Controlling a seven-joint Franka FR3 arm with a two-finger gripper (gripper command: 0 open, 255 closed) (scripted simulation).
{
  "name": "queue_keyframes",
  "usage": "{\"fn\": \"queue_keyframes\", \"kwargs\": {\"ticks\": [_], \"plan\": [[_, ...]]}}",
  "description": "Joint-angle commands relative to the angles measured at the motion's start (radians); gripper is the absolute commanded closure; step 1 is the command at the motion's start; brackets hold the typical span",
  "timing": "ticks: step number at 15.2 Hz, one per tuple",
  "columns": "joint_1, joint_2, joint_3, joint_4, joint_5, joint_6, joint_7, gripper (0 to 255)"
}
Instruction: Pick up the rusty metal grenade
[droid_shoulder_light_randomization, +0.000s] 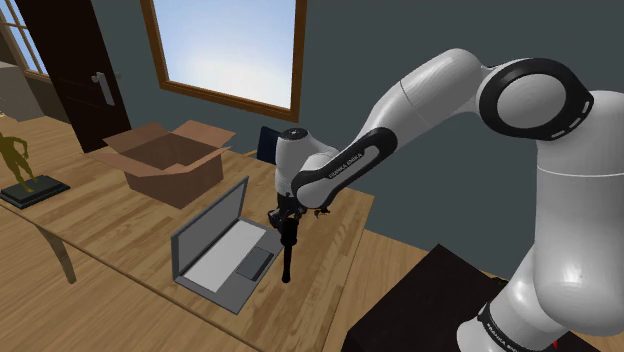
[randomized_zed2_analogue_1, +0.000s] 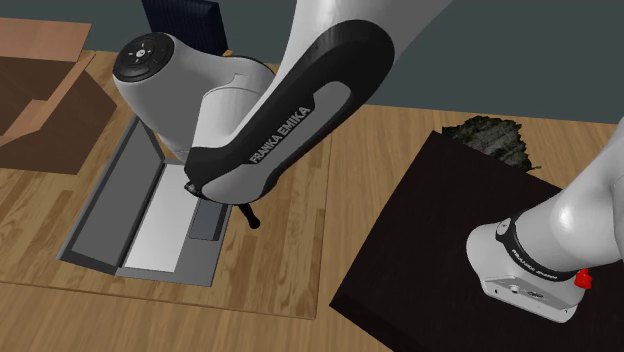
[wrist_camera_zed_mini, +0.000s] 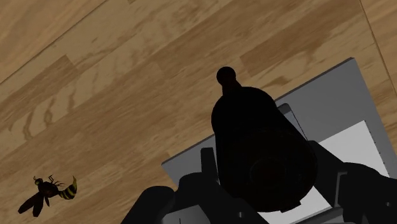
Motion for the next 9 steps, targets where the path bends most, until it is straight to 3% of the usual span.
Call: {"fn": "queue_keyframes", "kwargs": {"ticks": [1,9], "plan": [[-0.002,-0.009,0.003,-0.001,0.005,-0.010,-0.004,255],[-0.017,-0.085,0.024,0.008,0.043,-0.091,-0.035,255]]}}
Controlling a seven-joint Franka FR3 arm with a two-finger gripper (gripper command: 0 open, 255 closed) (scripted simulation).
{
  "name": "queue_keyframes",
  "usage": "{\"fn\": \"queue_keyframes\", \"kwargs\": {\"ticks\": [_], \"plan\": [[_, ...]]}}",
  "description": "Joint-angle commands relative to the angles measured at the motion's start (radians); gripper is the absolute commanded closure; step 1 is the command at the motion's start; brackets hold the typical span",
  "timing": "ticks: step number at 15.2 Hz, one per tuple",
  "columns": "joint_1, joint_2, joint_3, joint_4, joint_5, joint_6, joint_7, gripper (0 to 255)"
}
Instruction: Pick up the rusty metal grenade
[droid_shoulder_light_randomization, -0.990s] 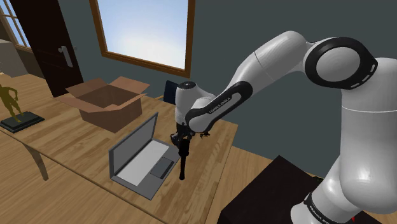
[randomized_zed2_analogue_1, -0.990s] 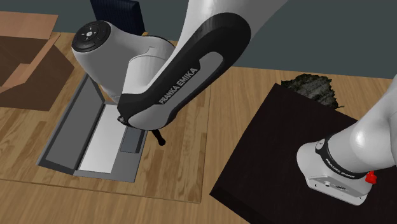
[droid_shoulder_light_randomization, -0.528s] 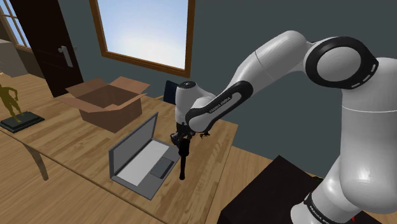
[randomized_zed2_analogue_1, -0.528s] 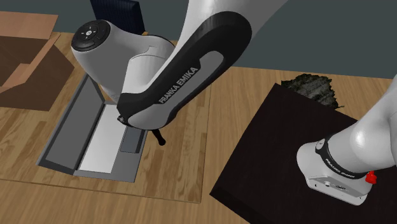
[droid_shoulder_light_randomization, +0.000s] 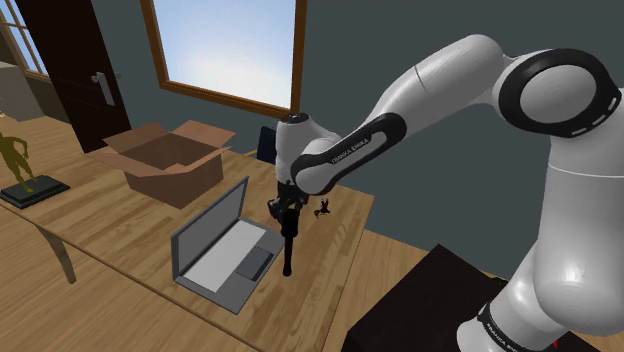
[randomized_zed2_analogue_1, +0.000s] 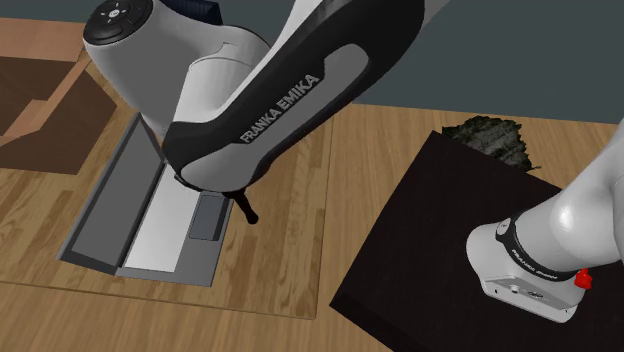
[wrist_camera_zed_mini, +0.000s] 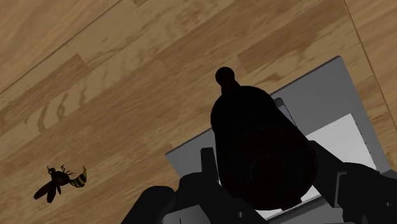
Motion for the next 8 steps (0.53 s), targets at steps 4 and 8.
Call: {"fn": "queue_keyframes", "kwargs": {"ticks": [4,8], "plan": [[-0.008,-0.048,0.011,0.008,0.024,-0.053,-0.020,255],[-0.011,-0.065,0.015,0.015,0.034,-0.077,-0.028,255]]}}
